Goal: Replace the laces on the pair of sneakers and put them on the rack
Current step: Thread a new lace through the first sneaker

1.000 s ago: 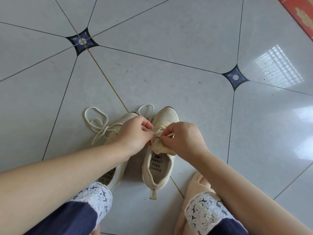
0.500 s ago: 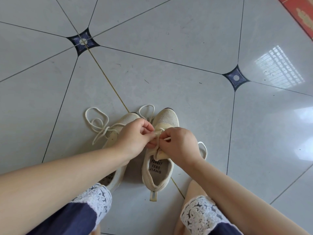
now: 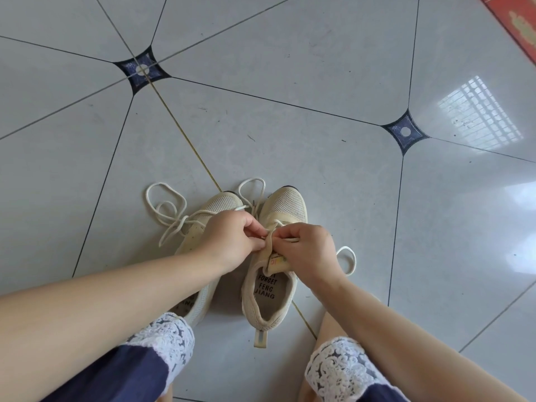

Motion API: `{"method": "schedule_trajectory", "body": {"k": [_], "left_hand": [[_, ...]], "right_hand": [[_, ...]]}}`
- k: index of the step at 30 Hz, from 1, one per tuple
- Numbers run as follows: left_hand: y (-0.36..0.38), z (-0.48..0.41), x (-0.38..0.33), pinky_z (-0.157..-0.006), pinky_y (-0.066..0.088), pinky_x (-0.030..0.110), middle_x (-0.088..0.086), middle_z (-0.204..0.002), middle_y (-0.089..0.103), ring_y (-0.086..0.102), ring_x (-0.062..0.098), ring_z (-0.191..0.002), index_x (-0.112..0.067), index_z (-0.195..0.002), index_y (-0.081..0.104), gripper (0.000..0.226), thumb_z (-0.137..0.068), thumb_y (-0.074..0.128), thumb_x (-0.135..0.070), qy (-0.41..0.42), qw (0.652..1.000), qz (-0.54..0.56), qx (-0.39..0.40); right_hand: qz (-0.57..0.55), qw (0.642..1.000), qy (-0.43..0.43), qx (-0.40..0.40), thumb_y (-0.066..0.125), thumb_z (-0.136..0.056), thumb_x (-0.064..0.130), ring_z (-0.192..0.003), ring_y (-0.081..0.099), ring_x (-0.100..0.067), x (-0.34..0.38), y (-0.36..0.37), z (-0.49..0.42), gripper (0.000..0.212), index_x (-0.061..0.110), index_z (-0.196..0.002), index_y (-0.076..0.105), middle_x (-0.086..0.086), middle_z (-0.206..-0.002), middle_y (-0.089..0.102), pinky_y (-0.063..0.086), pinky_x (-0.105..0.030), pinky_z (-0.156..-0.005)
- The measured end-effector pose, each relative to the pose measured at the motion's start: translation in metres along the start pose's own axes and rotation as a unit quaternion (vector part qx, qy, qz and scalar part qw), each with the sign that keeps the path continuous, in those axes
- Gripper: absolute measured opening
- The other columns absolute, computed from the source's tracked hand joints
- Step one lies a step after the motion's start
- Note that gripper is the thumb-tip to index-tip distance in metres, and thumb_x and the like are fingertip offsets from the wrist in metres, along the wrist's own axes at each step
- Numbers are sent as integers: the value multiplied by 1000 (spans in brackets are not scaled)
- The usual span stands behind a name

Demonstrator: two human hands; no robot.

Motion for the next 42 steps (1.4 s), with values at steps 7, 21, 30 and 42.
{"method": "schedule_trajectory", "body": {"k": [7,21,30,42], "left_hand": [[-2,-4,0,-58,41,2,-14,-67,62,57,-4,-64,-19,-70,68,14,-72,75,-6,2,1000,12,-4],[-26,-4,-1,-84,49,40,1,-88,70,64,20,-88,-19,-70,55,20,-82,63,-6,26,992,65,-106],[7,-10,-3,-82,54,43,5,-79,68,66,21,-81,-15,-72,61,13,-81,66,-7,-52,978,194,-51],[-34,-9,-7,-79,54,48,7,-77,66,68,26,-77,-17,-66,51,28,-83,58,5,55,989,95,-98]], "right_hand": [[27,999,-16,-3,70,-76,17,-62,57,2,2,1,0,27,34,-58,60,18,-58,60,48,-17,-61],[112,988,-105,25,65,-68,55,-100,50,-1,23,-32,8,33,39,-96,59,19,-103,55,39,-19,-85],[196,948,-224,-112,73,-68,28,-105,52,-24,30,-21,31,44,19,-110,63,1,-113,59,44,-42,-90],[294,934,-182,-85,64,-67,32,-110,47,-23,25,-1,16,42,32,-109,60,6,-117,54,31,-31,-88]]}}
Point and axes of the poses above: each hand's wrist, its own z-axis away from the middle knuckle, its own y-axis out of the palm, x = y × z, the point moved 6 cm from there along -z, towards the middle knuckle
